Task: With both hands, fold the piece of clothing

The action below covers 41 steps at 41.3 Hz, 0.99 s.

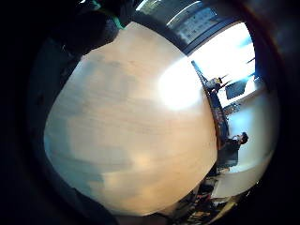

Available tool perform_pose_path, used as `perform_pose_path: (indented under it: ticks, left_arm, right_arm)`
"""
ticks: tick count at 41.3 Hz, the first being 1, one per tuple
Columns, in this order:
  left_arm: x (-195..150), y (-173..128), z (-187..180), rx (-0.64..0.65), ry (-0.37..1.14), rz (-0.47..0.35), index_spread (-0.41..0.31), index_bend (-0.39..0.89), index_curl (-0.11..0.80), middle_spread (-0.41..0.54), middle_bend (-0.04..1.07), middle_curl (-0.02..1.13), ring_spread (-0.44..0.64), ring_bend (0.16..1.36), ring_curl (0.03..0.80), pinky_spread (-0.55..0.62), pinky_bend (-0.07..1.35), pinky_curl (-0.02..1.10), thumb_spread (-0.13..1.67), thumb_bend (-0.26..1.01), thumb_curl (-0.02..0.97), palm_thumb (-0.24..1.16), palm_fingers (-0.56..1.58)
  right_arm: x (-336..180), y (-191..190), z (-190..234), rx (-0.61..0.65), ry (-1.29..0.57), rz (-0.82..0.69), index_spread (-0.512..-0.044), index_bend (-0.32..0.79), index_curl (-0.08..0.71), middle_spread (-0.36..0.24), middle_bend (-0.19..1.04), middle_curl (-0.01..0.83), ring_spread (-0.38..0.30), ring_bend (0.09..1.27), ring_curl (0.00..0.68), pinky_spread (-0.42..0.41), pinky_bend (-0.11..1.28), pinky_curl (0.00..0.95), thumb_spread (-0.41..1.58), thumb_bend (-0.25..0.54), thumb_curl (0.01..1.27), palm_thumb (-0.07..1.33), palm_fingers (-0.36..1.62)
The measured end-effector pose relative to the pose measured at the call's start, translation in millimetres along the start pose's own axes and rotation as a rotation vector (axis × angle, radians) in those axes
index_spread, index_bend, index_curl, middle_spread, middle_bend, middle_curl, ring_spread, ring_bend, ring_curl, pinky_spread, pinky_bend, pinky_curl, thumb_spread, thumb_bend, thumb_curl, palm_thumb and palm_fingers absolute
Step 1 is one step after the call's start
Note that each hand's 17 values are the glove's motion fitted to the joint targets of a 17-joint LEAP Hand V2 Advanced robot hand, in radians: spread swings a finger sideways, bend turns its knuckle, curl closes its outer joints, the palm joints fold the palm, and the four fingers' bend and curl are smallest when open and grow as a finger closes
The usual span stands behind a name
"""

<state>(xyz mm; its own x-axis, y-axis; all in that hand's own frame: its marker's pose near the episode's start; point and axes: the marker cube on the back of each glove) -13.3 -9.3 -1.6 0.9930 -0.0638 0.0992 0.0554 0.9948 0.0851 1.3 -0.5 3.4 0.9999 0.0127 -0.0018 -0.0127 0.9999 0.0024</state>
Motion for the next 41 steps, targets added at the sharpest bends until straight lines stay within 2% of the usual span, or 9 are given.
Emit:
perform_pose_path:
  ticks: [1, 5, 12, 16, 19, 22, 27, 34, 41]
  left_arm:
    - [-1, -2, 0, 0.014, -0.012, -0.007, -0.039, 0.19, 0.053, 0.071, 0.21, 0.05, 0.16, 0.34, 0.054, 0.14, 0.27, 0.03, 0.43, 0.02, 0.022, 0.04, 0.29]
    - [-3, -12, 0, 0.095, -0.035, -0.011, -0.057, 0.18, 0.104, 0.103, 0.21, 0.11, 0.24, 0.38, 0.105, 0.22, 0.29, 0.07, 0.67, 0.0, 0.05, 0.04, 0.28]
    - [0, -12, 2, 0.091, -0.017, 0.014, -0.072, 0.18, 0.171, 0.127, 0.2, 0.17, 0.32, 0.4, 0.146, 0.31, 0.3, 0.11, 0.91, -0.01, 0.097, 0.03, 0.27]
    - [6, -10, 0, 0.081, 0.02, 0.028, -0.076, 0.18, 0.2, 0.134, 0.2, 0.2, 0.35, 0.4, 0.161, 0.34, 0.3, 0.13, 0.98, -0.02, 0.119, 0.03, 0.26]
    - [11, 7, -1, -0.034, 0.058, 0.043, -0.078, 0.18, 0.22, 0.137, 0.2, 0.22, 0.35, 0.4, 0.17, 0.35, 0.3, 0.14, 1.02, -0.02, 0.135, 0.02, 0.25]
    - [15, 17, -1, -0.104, 0.083, 0.056, -0.079, 0.17, 0.238, 0.139, 0.2, 0.24, 0.36, 0.41, 0.178, 0.36, 0.3, 0.15, 1.05, -0.02, 0.149, 0.02, 0.25]
    - [7, 2, 2, -0.002, 0.016, 0.045, -0.081, 0.17, 0.262, 0.142, 0.2, 0.26, 0.37, 0.41, 0.191, 0.38, 0.3, 0.17, 1.08, -0.02, 0.171, 0.01, 0.24]
    - [-4, 0, 4, 0.001, -0.066, -0.001, -0.082, 0.17, 0.289, 0.143, 0.19, 0.28, 0.38, 0.42, 0.209, 0.39, 0.3, 0.19, 1.1, -0.02, 0.195, 0.01, 0.23]
    - [0, 1, 4, 0.0, -0.041, 0.021, -0.083, 0.17, 0.309, 0.144, 0.19, 0.3, 0.38, 0.43, 0.223, 0.39, 0.3, 0.21, 1.12, -0.02, 0.211, 0.01, 0.22]
  right_arm:
    - [1, 0, 0, -0.001, 0.003, 0.001, -0.18, 0.12, 0.029, -0.01, 0.16, 0.035, 0.026, 0.37, 0.07, 0.136, 0.5, 0.112, 0.45, 0.191, 0.06, 0.28, 0.46]
    - [4, 2, -1, -0.007, 0.021, 0.002, -0.258, 0.12, 0.087, -0.015, 0.17, 0.077, 0.039, 0.42, 0.145, 0.196, 0.56, 0.196, 0.74, 0.214, 0.09, 0.32, 0.41]
    - [3, 0, 2, 0.002, 0.001, 0.008, -0.32, 0.13, 0.133, -0.019, 0.18, 0.133, 0.05, 0.45, 0.199, 0.247, 0.6, 0.253, 1.04, 0.208, 0.14, 0.34, 0.37]
    - [0, -4, 2, 0.037, -0.013, -0.004, -0.335, 0.14, 0.153, -0.02, 0.18, 0.158, 0.054, 0.46, 0.215, 0.261, 0.61, 0.269, 1.14, 0.195, 0.16, 0.34, 0.36]
    - [1, -5, 2, 0.04, -0.003, -0.002, -0.342, 0.14, 0.166, -0.021, 0.18, 0.174, 0.055, 0.46, 0.226, 0.268, 0.61, 0.278, 1.19, 0.184, 0.18, 0.34, 0.35]
    - [5, 4, -2, -0.021, 0.024, 0.006, -0.347, 0.14, 0.177, -0.021, 0.18, 0.188, 0.056, 0.47, 0.235, 0.272, 0.62, 0.286, 1.22, 0.172, 0.19, 0.34, 0.34]
    - [12, -6, -6, 0.058, 0.079, 0.006, -0.352, 0.14, 0.193, -0.021, 0.18, 0.211, 0.055, 0.47, 0.247, 0.275, 0.62, 0.298, 1.26, 0.152, 0.21, 0.35, 0.34]
    - [5, 12, -8, -0.068, 0.035, 0.011, -0.354, 0.14, 0.213, -0.022, 0.18, 0.234, 0.054, 0.47, 0.261, 0.279, 0.63, 0.313, 1.3, 0.124, 0.23, 0.36, 0.33]
    - [0, 2, -3, -0.005, -0.017, 0.01, -0.357, 0.15, 0.23, -0.022, 0.17, 0.25, 0.054, 0.47, 0.273, 0.28, 0.63, 0.324, 1.31, 0.097, 0.25, 0.36, 0.33]
